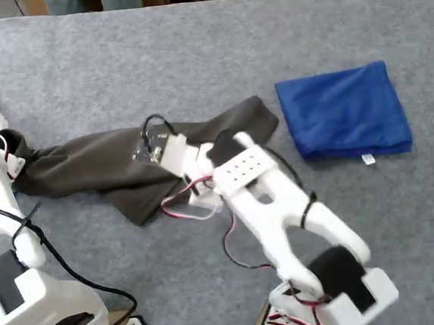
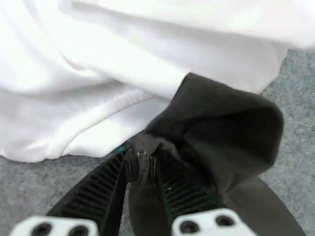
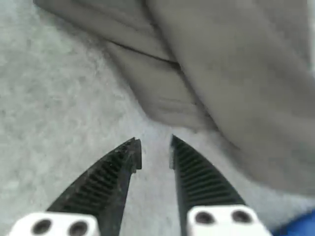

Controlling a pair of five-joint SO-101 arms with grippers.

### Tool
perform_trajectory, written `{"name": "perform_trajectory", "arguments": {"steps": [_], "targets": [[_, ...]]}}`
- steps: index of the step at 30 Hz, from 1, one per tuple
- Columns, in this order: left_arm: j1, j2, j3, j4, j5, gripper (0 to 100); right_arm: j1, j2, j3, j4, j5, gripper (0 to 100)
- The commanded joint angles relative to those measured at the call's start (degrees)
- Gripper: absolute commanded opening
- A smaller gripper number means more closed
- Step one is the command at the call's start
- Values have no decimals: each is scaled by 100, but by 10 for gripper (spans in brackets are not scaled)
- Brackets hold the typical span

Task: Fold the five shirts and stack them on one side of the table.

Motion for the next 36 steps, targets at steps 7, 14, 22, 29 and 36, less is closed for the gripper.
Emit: {"name": "perform_trajectory", "arguments": {"steps": [7,14,22,29,36], "targets": [[-48,-62,-101,-97,70,29,-105,1437,-101,-1116,-413,230],[-57,-62,-84,-97,70,29,53,1851,-760,-554,-862,13],[57,-123,-136,360,62,29,202,1015,-1446,1363,-967,14],[593,-501,-945,1547,62,29,211,-699,-1499,3182,-202,14],[910,-1134,-3565,3358,70,29,211,-2369,-1218,3613,-79,14]]}}
